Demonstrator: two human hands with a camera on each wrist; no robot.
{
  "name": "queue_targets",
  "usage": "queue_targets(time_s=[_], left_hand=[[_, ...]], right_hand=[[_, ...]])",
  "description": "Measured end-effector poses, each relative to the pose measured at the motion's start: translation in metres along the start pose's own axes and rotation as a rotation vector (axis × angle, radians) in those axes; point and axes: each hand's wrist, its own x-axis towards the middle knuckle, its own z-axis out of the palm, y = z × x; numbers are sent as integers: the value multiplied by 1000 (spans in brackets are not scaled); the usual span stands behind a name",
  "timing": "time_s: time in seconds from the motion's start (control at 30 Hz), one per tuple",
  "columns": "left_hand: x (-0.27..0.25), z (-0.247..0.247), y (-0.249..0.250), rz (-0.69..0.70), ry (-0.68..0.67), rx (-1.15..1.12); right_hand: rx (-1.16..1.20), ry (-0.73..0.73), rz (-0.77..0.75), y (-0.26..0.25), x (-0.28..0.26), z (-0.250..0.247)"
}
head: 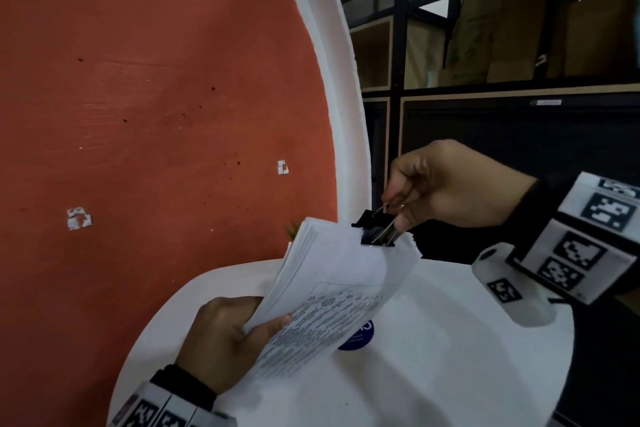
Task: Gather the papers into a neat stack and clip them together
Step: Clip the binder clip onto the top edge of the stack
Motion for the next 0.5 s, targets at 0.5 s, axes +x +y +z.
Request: queue_targets(time_s=[0.5], left_hand=[[0, 4, 3, -214, -39, -134]], right_hand=[[-83, -164, 30, -10, 6, -1]])
